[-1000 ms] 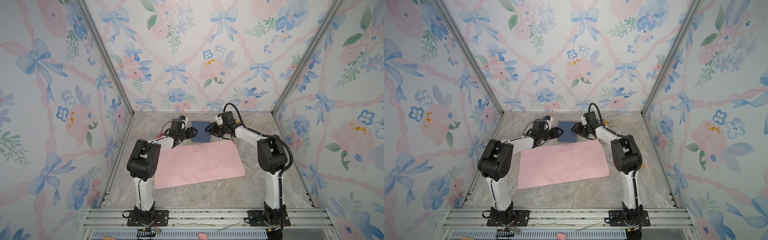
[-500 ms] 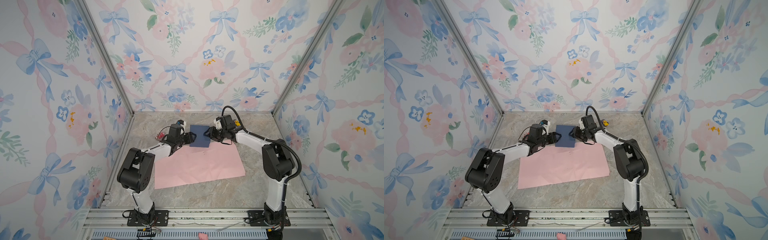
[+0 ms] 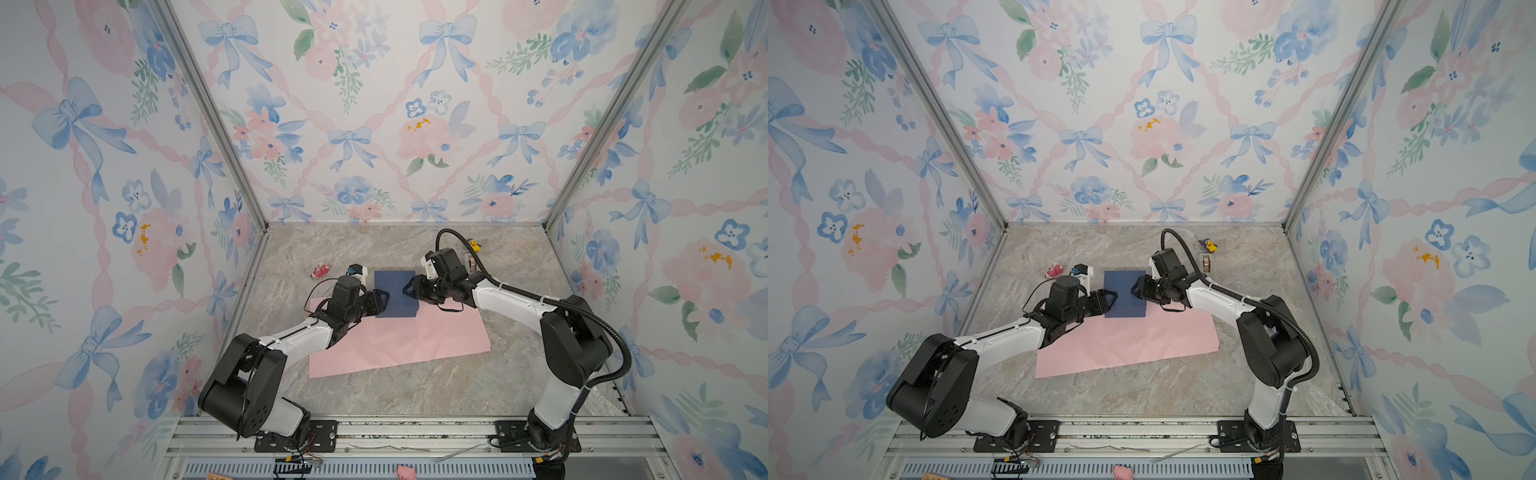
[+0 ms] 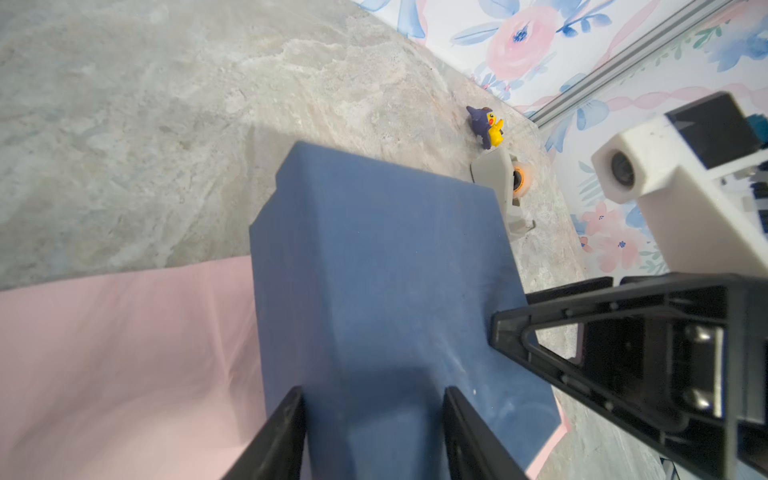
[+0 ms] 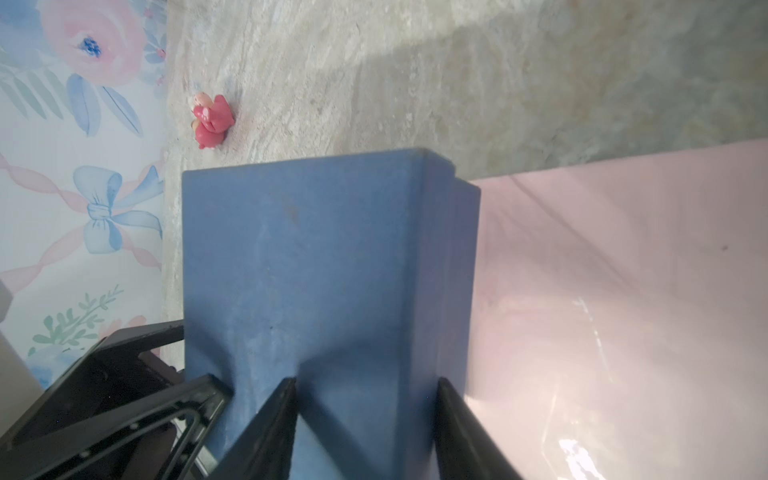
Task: Wrap the gift box in paper
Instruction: 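Carry the blue box with both grippers onto the pink paper center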
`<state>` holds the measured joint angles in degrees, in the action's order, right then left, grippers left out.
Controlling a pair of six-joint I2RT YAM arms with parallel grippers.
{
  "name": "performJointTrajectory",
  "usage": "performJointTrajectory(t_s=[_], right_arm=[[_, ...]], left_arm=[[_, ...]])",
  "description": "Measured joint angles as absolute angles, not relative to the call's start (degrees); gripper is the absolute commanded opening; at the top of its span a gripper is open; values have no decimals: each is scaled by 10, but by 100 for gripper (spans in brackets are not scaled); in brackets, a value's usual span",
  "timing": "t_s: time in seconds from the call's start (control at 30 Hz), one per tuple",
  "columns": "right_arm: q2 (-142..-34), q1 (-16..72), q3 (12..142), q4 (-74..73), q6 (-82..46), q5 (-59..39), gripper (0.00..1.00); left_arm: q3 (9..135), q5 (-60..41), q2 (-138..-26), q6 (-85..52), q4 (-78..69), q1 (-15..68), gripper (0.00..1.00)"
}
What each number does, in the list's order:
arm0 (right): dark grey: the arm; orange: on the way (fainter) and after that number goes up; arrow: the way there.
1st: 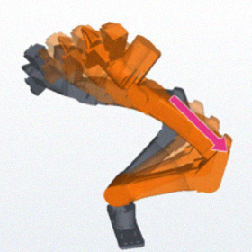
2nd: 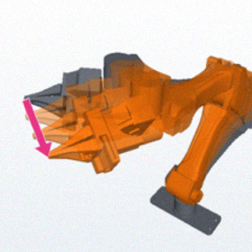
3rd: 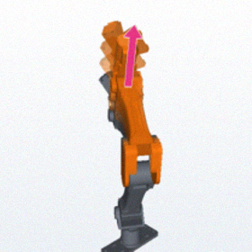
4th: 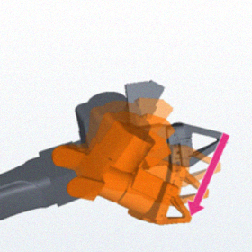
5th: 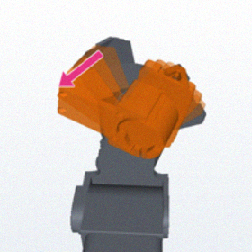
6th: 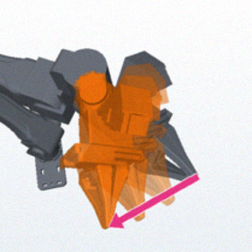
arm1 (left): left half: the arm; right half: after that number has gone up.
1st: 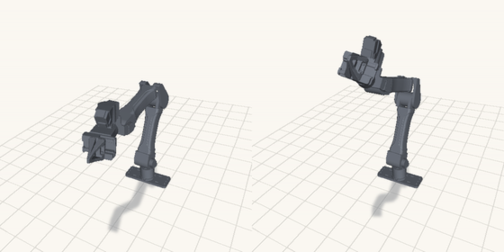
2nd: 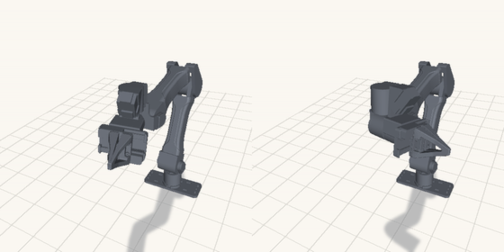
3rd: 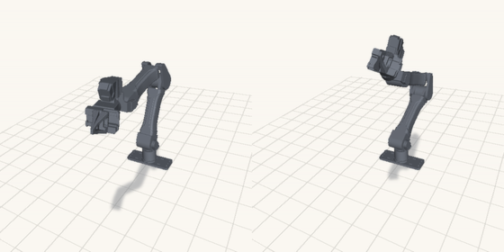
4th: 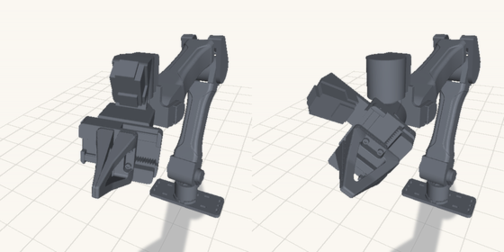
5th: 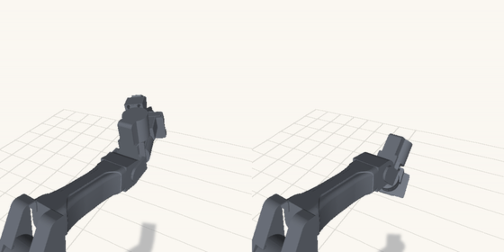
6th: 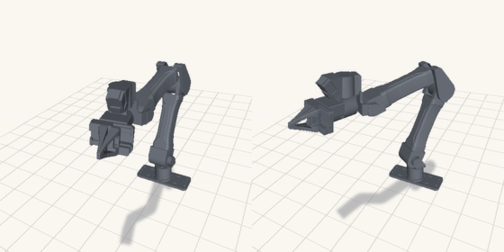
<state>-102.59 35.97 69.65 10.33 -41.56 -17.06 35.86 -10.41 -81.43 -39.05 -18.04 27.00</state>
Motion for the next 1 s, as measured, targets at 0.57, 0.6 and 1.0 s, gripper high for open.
performJointTrajectory(t_s=[0.57, 0.6, 1.0], right_arm=[[-1003, 396, 644, 94, -420, -152, 53], [-1003, 396, 644, 94, -420, -150, 53], [-1003, 396, 639, 97, -418, -145, 53]], left_arm=[[289, -73, -764, -415, -181, 304, 53], [289, -72, -764, -417, -182, 305, 53], [267, -73, -760, -434, -197, 313, 53]])
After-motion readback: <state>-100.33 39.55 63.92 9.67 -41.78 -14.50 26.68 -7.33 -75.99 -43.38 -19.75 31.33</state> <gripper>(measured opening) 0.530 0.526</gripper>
